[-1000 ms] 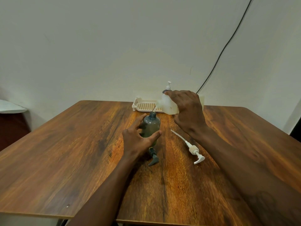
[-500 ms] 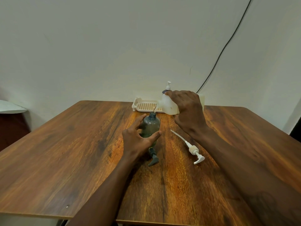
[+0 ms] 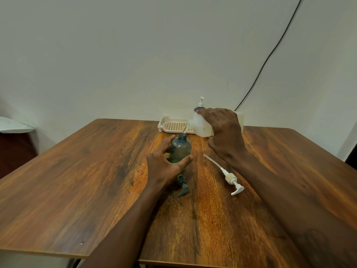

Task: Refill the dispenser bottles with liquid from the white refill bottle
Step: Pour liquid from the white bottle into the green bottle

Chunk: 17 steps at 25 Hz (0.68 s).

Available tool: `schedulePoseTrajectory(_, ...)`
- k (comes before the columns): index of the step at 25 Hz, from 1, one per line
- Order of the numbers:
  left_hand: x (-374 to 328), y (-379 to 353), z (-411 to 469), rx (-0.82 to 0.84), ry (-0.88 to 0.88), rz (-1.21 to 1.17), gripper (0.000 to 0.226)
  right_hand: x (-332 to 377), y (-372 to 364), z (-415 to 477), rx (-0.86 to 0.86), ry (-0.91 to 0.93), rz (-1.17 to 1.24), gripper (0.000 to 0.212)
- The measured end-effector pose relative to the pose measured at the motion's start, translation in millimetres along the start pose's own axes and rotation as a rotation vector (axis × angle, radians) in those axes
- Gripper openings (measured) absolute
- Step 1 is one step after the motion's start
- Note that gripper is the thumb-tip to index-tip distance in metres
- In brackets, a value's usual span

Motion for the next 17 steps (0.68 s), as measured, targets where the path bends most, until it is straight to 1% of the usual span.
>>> schedulePoseTrajectory(8,-0.3,-0.4,-0.1,0.010,-0.004,0.006,0.087,0.5,1.4,1.7,0.009,-0.003,-0.007,0.089)
schedulePoseTrajectory(17,2.5,-0.8,0.0,0.019,0.005,0.018,0.091,0.1,0.9,2.3,0.012,-0.006,-0.011,0.088)
Point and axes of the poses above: each hand's wrist, its own z-axis towards the middle knuckle, its own y-axis out of the back of the hand, x = y × z, the point moved 1 cm from there along z, towards the middle knuckle, and after that the axes turned 14 degrees about -x, right-handed, at the moved point
